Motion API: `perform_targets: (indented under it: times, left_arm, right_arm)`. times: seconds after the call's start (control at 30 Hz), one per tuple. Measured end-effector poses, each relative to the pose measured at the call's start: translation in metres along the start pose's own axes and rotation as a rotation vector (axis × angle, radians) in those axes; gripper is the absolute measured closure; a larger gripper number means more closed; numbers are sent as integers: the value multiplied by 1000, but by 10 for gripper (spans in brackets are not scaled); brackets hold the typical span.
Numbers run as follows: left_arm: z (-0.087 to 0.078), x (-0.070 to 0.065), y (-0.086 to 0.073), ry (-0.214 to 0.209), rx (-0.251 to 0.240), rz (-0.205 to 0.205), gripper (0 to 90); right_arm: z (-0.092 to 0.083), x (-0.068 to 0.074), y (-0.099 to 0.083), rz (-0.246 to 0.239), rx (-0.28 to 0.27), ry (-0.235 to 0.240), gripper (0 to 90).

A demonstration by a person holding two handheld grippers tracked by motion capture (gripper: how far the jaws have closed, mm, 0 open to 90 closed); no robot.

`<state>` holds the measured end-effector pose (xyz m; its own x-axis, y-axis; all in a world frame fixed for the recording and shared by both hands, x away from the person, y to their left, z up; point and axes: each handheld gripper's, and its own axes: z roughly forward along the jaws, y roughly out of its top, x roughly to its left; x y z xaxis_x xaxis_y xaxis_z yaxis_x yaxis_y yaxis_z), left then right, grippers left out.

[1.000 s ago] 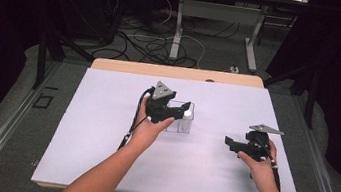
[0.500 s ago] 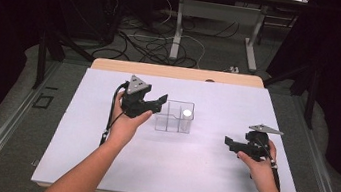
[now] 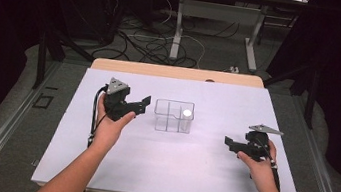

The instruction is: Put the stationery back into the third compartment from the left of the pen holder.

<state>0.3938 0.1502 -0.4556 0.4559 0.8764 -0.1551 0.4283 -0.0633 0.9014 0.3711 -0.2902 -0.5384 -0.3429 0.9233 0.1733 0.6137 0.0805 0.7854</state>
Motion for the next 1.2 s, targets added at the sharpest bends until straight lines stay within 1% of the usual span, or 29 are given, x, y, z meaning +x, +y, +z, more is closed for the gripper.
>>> perform_targets:
  times: [0.1,0.23,0.3,0.37,0.4,0.43,0.47,0.5,0.57,0.6,0.7,0.73,0.8,0.87,1.07,1.17,1.2]
  left_arm:
    - [-3,7,-5,6,2,-15,79]
    - [-8,16,-12,20,11,-30,52]
    - [-10,21,-16,15,20,-40,26]
    - [-13,25,-21,11,20,-34,3]
    - [-14,26,-24,16,15,-41,3]
    - [-16,29,-26,22,20,-36,3]
    - [-17,31,-29,23,23,-47,3]
    - [-19,33,-32,26,26,-50,3]
    - [-21,37,-37,42,37,-50,3]
    - [-22,39,-40,46,45,-43,2]
    - [-25,43,-48,56,56,-44,2]
    - [-26,45,-51,58,68,-48,2]
    - [-27,48,-55,68,77,-47,2]
    - [-28,51,-59,83,89,-38,2]
    - [-27,57,-67,92,109,-46,2]
    - [-25,58,-72,100,127,-36,2]
    - [-25,59,-74,100,134,-38,2]
  right_arm:
    - [0,0,0,0,-3,-2,96]
    - [0,0,0,-2,-4,-3,96]
    - [0,0,0,0,-3,-1,96]
    - [0,0,0,-4,-6,-2,96]
    - [0,0,0,-2,-7,-1,96]
    - [-1,0,0,-3,-8,-1,96]
    - [-1,1,0,-2,-9,-1,96]
    - [-1,0,0,-1,-8,-1,96]
    - [-1,1,0,3,-7,-1,96]
    - [-1,1,0,4,-6,-1,96]
    - [-1,1,0,-1,-7,-2,96]
    - [-1,1,0,0,-7,-1,96]
    - [0,1,0,0,-8,0,96]
    - [0,1,0,0,-7,1,96]
    - [0,1,0,5,-3,2,96]
    - [0,2,0,2,-4,2,96]
    - [0,2,0,3,-4,3,96]
